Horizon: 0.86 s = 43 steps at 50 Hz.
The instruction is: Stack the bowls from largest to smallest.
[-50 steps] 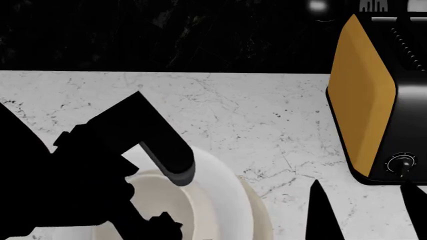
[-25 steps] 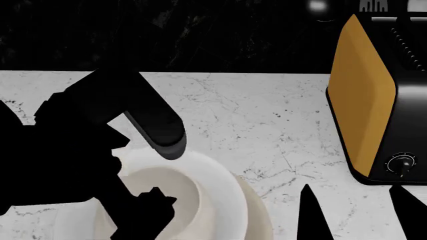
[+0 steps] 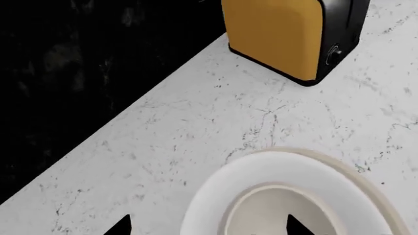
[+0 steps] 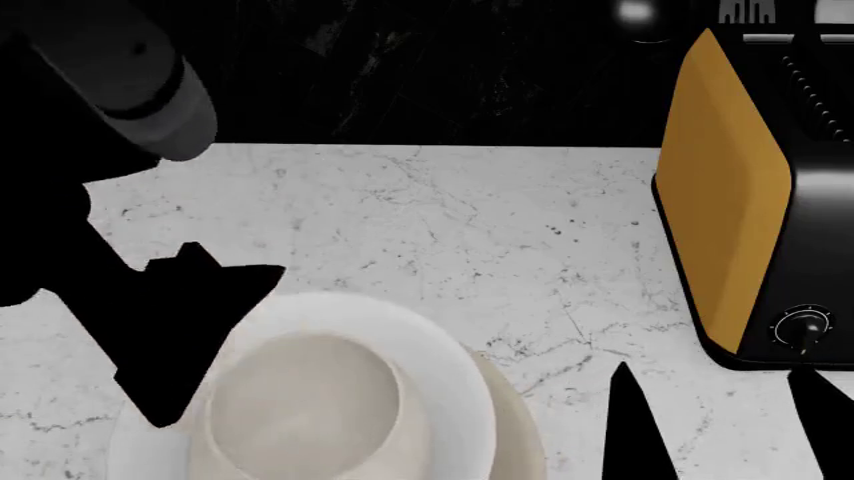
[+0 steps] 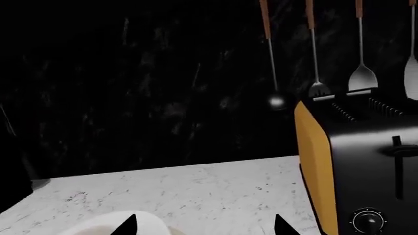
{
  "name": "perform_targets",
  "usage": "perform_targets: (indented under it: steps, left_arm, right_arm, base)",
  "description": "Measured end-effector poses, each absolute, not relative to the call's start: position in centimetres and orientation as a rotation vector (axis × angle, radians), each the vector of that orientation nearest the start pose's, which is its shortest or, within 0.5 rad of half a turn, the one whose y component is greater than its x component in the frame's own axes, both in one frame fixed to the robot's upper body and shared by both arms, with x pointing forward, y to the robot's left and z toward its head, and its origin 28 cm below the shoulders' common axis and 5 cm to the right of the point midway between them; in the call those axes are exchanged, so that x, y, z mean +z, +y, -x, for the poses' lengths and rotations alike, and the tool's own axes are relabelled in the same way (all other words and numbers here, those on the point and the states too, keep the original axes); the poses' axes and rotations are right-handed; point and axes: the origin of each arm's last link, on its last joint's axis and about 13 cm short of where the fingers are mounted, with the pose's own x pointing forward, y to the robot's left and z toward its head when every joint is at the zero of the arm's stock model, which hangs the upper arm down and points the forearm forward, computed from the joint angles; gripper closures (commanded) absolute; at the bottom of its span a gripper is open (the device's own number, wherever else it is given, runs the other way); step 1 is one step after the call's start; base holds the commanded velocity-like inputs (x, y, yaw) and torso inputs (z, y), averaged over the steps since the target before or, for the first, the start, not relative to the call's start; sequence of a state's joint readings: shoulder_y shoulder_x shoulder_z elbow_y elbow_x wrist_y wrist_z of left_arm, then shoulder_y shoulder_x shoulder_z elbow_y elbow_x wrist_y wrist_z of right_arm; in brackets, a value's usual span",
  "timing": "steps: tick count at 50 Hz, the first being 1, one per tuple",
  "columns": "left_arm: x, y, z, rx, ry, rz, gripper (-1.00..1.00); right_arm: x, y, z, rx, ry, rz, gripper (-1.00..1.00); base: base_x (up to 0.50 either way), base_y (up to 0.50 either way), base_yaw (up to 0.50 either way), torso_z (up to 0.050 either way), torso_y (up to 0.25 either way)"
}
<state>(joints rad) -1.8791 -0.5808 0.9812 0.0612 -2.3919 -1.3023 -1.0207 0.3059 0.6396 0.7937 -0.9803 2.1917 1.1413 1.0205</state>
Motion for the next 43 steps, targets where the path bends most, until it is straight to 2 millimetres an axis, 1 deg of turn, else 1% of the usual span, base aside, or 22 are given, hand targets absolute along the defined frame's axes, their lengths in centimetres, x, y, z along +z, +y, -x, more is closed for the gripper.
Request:
perform_targets:
  steps: [4, 8, 16, 20, 25, 32, 43]
  left_arm:
    - [39.1, 20.6, -19.7, -0.579, 0.394, -0.409, -1.0]
    - [39.2, 22.6, -18.5, -0.517, 0.33, -0.363, -1.0]
    - [39.6, 26.1, -15.9, -0.353, 0.206, -0.311, -1.0]
    - [40.0, 27.4, -14.8, -0.278, 0.161, -0.293, -1.0]
    - [40.8, 28.4, -13.7, -0.209, 0.113, -0.284, -1.0]
    - [41.5, 29.1, -12.7, -0.144, 0.08, -0.277, -1.0]
    - [42.0, 29.7, -12.3, -0.082, 0.065, -0.275, -1.0]
  right_arm:
    - [24.3, -15.8, -10.7, 0.195, -0.069, -0.211, -1.0]
    - [25.0, -16.2, -11.4, 0.184, -0.079, -0.198, -1.0]
    - [27.7, -17.4, -12.7, 0.172, -0.105, -0.157, -1.0]
    - [29.3, -18.0, -13.2, 0.167, -0.116, -0.142, -1.0]
    - [31.4, -18.7, -13.9, 0.167, -0.126, -0.131, -1.0]
    - [34.3, -19.3, -15.2, 0.163, -0.136, -0.107, -1.0]
    - [38.0, -20.1, -16.8, 0.147, -0.15, -0.086, -1.0]
  base:
    - [0.0, 0.0, 0.0, 0.0, 0.0]
    - [0.0, 0.0, 0.0, 0.0, 0.0]
    - [0.0, 0.0, 0.0, 0.0, 0.0]
    - [0.0, 0.0, 0.0, 0.0, 0.0]
    - [0.0, 0.0, 0.0, 0.0, 0.0]
    - [0.0, 0.0, 0.0, 0.0, 0.0]
    - [0.0, 0.0, 0.0, 0.0, 0.0]
